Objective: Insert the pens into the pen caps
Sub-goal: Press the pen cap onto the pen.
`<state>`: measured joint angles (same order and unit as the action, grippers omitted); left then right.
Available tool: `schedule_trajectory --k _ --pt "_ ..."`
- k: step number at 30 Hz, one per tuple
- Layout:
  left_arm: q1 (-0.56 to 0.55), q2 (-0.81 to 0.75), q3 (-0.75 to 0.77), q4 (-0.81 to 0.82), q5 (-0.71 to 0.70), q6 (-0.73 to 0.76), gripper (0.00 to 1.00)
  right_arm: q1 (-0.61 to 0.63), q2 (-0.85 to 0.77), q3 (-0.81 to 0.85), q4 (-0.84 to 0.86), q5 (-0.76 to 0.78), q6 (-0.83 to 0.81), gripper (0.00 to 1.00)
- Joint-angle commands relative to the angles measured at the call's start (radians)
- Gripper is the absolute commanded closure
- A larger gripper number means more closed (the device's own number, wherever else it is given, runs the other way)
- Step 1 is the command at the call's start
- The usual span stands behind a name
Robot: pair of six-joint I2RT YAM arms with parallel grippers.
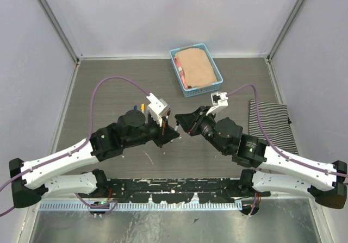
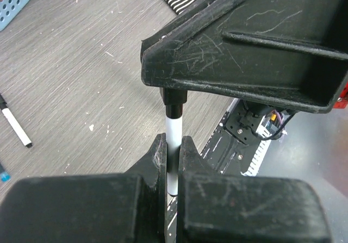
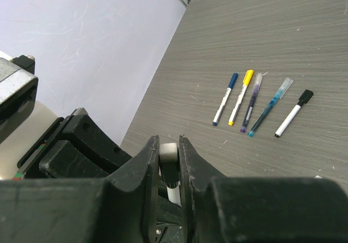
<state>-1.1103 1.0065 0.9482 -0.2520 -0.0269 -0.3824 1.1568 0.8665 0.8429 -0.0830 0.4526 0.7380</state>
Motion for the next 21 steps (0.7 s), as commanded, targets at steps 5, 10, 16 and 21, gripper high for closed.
schedule_trajectory --k 5,10,16,21 --pt "0.021 -0.031 0.155 0.315 -0.068 0.036 1.00 0.175 0.082 -0.034 -0.208 -0.048 0.076 1.00" --pt "0.021 -0.025 0.176 0.296 -0.060 0.051 1.00 0.200 0.090 -0.038 -0.230 -0.033 0.083 1.00" --pt "0.021 -0.031 0.174 0.305 -0.078 0.051 1.00 0.207 0.094 -0.046 -0.237 -0.039 0.086 1.00" --pt "0.021 -0.030 0.183 0.339 -0.091 0.045 1.00 0.235 0.093 -0.065 -0.232 -0.015 0.115 1.00"
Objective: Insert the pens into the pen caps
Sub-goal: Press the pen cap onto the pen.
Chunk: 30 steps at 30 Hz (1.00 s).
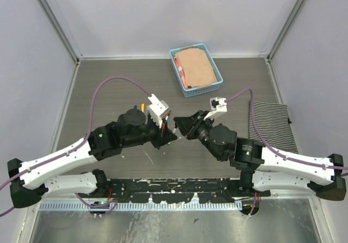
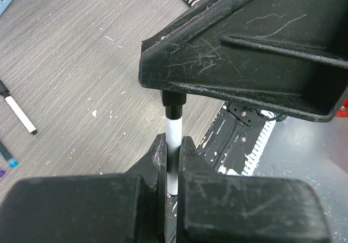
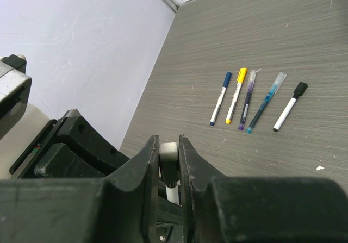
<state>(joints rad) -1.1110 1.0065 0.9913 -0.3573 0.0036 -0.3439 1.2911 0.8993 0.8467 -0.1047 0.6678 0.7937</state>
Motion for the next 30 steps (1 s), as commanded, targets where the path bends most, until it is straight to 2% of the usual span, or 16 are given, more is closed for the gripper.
schedule_trajectory --k 1,10,15,30 --pt "0.021 -0.027 0.146 0.447 -0.117 0.004 1.00 0.106 0.057 -0.080 -0.201 -0.228 0.065 1.00" --pt "0.011 -0.029 0.188 0.517 -0.122 0.007 1.00 0.205 0.084 -0.123 -0.126 -0.185 0.041 1.00" --pt "0.011 -0.015 0.209 0.507 -0.103 0.009 1.00 0.251 0.125 -0.083 -0.216 -0.089 0.039 1.00" --pt "0.011 -0.049 0.166 0.528 -0.125 0.002 1.00 0.256 0.006 -0.097 -0.247 -0.058 0.170 1.00"
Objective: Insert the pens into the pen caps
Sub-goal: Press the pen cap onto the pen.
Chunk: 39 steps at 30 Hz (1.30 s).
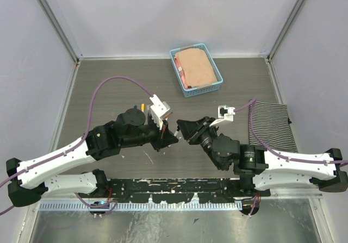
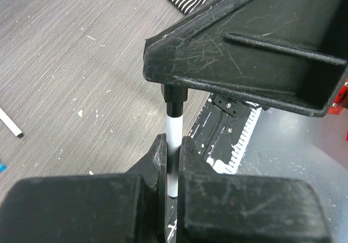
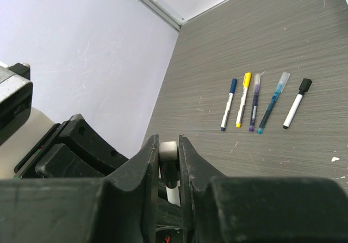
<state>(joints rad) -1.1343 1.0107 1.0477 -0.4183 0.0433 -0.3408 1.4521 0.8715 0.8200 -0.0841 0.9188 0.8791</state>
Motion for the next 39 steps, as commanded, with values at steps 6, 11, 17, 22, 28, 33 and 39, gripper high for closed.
schedule_trajectory --k 6,11,17,22,28,33,39 --pt "0.033 -0.052 0.112 0.583 -0.165 0.000 1.00 0.096 0.058 -0.051 -0.255 -0.350 0.001 1.00" --pt "0.034 -0.057 0.118 0.572 -0.167 0.004 1.00 0.133 0.152 0.009 -0.318 -0.314 -0.102 1.00" --pt "0.034 -0.073 0.103 0.555 -0.182 0.017 1.00 0.143 0.145 0.007 -0.301 -0.278 -0.085 1.00" --pt "0.034 -0.097 0.068 0.539 -0.199 0.016 1.00 0.142 0.084 0.023 -0.313 -0.187 -0.057 0.84" --pt "0.034 -0.099 0.037 0.521 -0.209 0.015 1.00 0.143 0.065 0.104 -0.292 -0.106 -0.067 0.67" --pt "0.034 -0.085 -0.002 0.484 -0.220 0.004 1.00 0.143 0.027 0.168 -0.270 -0.033 -0.124 0.50" --pt "0.034 -0.127 -0.080 0.419 -0.248 0.009 1.00 0.143 -0.041 0.189 -0.420 0.064 -0.115 0.44"
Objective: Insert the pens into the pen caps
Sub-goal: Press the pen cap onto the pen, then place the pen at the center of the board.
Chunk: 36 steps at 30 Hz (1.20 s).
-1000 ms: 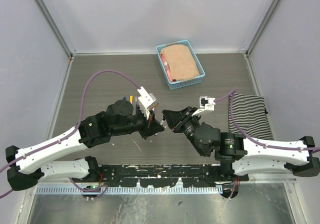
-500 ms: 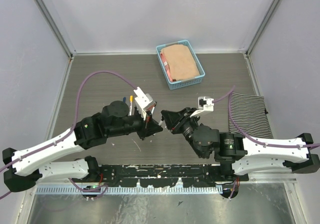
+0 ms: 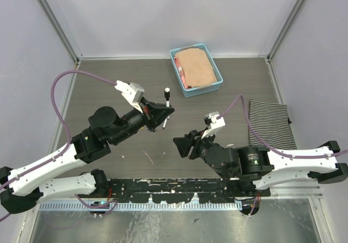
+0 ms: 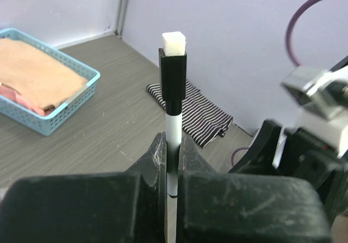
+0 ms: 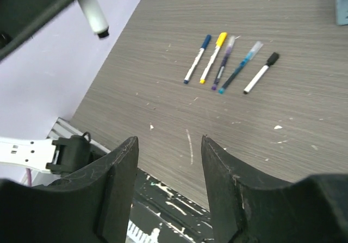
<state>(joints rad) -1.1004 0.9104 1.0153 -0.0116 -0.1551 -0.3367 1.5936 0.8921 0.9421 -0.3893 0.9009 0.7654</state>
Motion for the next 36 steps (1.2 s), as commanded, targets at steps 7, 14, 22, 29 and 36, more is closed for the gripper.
schedule_trajectory --k 7,14,22,29,36 --pt "0.000 -0.100 -0.107 -0.046 0.101 0.085 1.00 -0.096 -0.025 0.125 -0.287 -0.014 0.013 0.42" --pt "-0.001 -0.146 -0.139 -0.065 0.280 0.146 1.00 -0.511 0.019 0.100 -0.163 -0.412 -0.144 0.42" --pt "0.000 -0.119 -0.118 -0.088 0.356 0.170 1.00 -0.949 -0.048 -0.064 0.015 -0.926 -0.156 0.42" --pt "-0.001 0.000 -0.093 -0.158 0.186 0.149 1.00 -1.118 -0.188 -0.187 -0.036 -0.865 -0.042 0.42" --pt "0.000 0.224 -0.028 -0.229 0.086 0.098 1.00 -1.118 -0.334 -0.185 -0.185 -0.761 -0.033 0.41"
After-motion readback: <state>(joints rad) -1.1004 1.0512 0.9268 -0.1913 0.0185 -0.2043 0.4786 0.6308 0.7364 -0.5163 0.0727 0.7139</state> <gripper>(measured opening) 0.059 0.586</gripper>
